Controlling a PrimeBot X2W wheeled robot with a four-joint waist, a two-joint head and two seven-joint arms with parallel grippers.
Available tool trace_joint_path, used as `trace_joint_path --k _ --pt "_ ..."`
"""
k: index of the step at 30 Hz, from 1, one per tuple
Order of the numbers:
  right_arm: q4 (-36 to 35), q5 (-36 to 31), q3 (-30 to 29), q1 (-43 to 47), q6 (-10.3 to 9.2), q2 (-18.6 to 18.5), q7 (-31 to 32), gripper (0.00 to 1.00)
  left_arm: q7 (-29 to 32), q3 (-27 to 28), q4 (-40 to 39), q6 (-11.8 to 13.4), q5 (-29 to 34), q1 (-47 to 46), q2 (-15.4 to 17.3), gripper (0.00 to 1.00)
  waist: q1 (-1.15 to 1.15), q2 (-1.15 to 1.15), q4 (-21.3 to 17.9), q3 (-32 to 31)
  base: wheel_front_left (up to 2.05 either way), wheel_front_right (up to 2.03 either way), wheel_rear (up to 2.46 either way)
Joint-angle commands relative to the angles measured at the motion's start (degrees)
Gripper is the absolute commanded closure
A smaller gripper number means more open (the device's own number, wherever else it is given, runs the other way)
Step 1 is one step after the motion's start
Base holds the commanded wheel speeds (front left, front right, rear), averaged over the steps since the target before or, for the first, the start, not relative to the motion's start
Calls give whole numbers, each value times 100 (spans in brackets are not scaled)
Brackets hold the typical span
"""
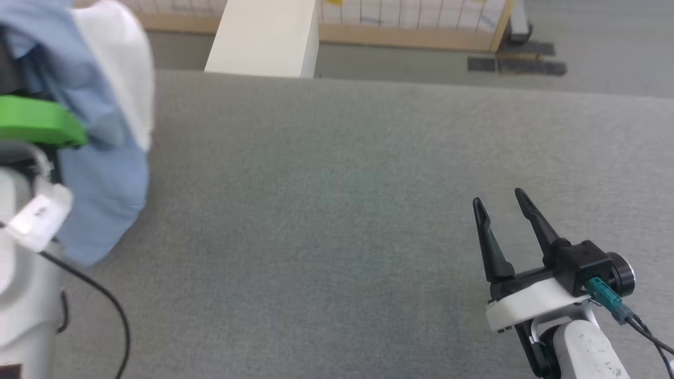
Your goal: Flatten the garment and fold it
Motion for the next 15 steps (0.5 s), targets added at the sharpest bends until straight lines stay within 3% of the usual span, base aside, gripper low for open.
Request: trace_joint_path --k 1,8,15 --pt "-9 46 -14 81 -10 -6 -31 0 48 -138 -135 -47 43 -187 -159 100 0 0 -440 -510 0 0 0" --pt "-20 60 11 189 -10 -6 -31 0 273 -832 -360 -259 -21 -542 -807 100 0 0 -1012 -603 0 0 0" --pt "-91 17 -65 242 -10 -6 18 0 244 -1485 -137 -483 -237 -664 -1653 100 0 0 -1538 -546 0 0 0"
